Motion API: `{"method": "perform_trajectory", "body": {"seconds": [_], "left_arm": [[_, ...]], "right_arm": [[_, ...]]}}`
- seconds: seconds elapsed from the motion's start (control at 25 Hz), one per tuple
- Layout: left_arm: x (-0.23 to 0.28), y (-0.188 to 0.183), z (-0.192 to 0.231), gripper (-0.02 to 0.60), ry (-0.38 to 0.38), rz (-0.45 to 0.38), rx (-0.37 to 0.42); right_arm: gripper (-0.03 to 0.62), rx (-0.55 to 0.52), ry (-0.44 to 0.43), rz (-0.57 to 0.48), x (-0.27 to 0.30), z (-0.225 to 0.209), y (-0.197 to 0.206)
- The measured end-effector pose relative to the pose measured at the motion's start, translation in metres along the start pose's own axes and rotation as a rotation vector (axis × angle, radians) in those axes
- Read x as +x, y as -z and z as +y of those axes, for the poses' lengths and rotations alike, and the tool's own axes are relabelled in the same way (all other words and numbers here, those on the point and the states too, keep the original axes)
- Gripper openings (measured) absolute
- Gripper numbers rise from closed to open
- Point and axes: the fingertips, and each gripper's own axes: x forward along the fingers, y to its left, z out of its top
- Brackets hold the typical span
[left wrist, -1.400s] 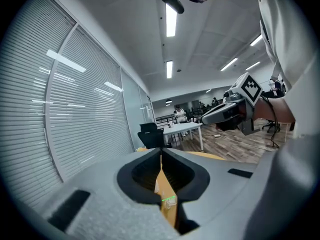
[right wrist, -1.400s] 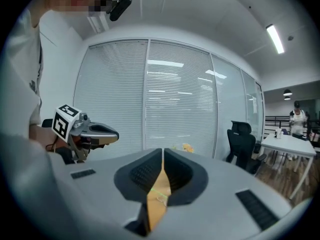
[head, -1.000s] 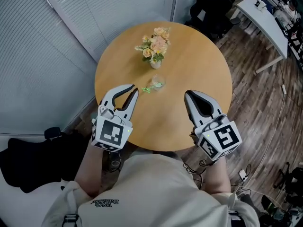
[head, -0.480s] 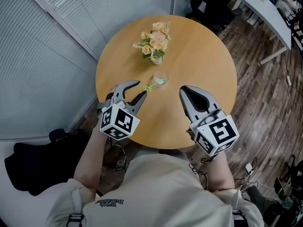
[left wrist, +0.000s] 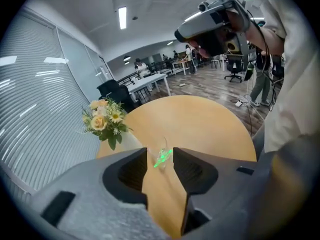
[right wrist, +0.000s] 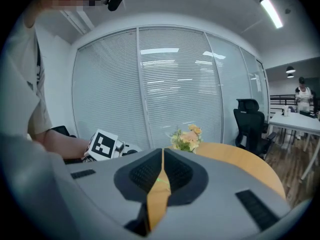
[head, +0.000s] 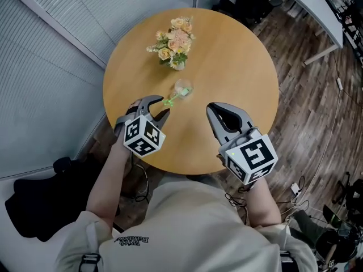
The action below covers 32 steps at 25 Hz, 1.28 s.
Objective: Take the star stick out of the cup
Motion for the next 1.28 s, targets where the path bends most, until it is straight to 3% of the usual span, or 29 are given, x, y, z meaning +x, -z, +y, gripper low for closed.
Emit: {"method": "perform_trajectory", "body": {"seconds": [0.36,0.52,0.84,1.08,1.28], "left_arm": [[0.039,0.021,-0.007,0.156,0.050,0.064,0.031],[0.045,0.023,-0.008,0.101,0.056,0.061,0.032],[0.061,0.020,-0.014,0.074,0.077,0.044,0.047],[0.062,0.018,-0.012,0.038,0.065,0.049,0.019],[0.048,0.013,-0.009,0.034,0.049,0.000,-0.055]], "right_arm": [[0.034,0.015,-0.017,0.056,0.014,0.005,0.024],[0.034,0.031,-0.017,0.077,0.018,0.003,0.033],[0.034,0.060,-0.006,0.110,0.021,-0.006,0.048],[0.034,0.070,0.009,0.119,0.016,-0.009,0.054],[0.034,0.076,0.021,0.115,0.009,-0.010,0.055]]}}
